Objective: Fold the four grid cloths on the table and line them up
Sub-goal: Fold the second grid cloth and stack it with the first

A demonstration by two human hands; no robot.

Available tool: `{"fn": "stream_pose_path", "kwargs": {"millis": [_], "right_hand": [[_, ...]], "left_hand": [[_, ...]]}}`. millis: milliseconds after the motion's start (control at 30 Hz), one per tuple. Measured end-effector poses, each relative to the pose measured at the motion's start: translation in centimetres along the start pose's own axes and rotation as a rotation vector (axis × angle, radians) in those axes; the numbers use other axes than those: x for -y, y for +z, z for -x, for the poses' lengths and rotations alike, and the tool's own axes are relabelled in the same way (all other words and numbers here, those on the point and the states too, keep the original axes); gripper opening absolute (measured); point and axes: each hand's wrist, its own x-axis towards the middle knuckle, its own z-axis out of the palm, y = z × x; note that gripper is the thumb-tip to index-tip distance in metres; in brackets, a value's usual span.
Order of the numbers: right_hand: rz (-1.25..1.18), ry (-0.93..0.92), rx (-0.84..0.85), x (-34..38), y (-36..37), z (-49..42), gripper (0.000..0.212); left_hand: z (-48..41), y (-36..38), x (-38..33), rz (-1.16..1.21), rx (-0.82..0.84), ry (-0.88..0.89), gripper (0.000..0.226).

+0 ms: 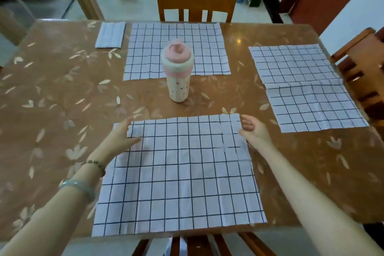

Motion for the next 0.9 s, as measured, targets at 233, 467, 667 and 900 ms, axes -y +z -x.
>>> {"fn": "stream_pose_path", "kwargs": {"millis": [233,467,667,900], "right_hand": [[0.391,-0.102,0.067,-1.2,1.4,-6.0,0.048],[0.677,-0.145,0.173,-1.2,2.2,-8.2,0.04],[0.615,0.023,0.295,0.7,1.5,-8.5,0.025],[0.299,-0.033,0.096,3.0,-1.9,-7.5,0.014]], "left_hand": [[-5.1,-1.1,3.8,-0.354,-0.056,-0.057,0.045],[-6.0,-1.9,4.1,-0.34,-0.036,-0.024,0.049],[-5.2,-2.2,3.8,-0.279,-0.088,-0.084,0.023],[-2.3,-4.7,0.5,-0.048,-0.264,0.027,0.032]]}}
